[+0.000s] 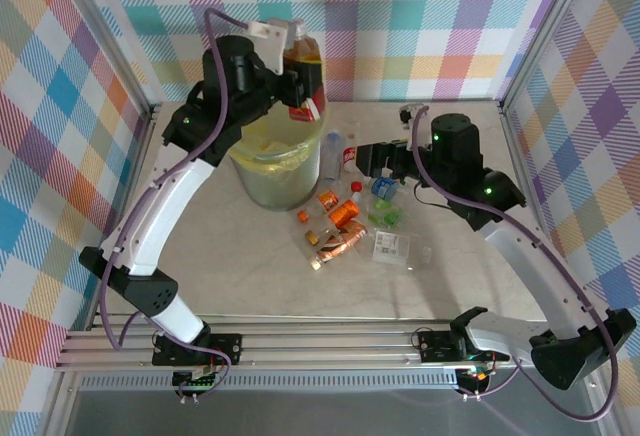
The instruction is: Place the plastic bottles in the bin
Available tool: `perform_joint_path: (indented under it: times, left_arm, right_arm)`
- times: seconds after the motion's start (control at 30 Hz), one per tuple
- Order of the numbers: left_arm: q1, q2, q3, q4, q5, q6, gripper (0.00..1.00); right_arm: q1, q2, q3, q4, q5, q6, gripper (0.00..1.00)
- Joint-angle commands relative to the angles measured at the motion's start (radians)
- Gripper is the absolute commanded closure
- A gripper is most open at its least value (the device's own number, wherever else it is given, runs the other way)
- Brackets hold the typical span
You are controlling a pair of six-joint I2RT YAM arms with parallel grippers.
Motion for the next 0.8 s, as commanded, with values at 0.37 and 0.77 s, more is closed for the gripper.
perform_joint_path:
  times: [0.37, 0.77]
  left_arm:
    - [0.166, 0.169, 0.051, -0.157, -0.128, 0.159, 0.49]
    - [0.213, 0.172, -0.187, -0.118, -0.151, 0.044, 0.46]
  right_arm:
    - [0.004, -0.014, -0.001, -0.231, 0.344, 0.115, 0.0]
    - [-0.02, 0.001, -0.008, -0.336, 0.493, 0.19, 0.0]
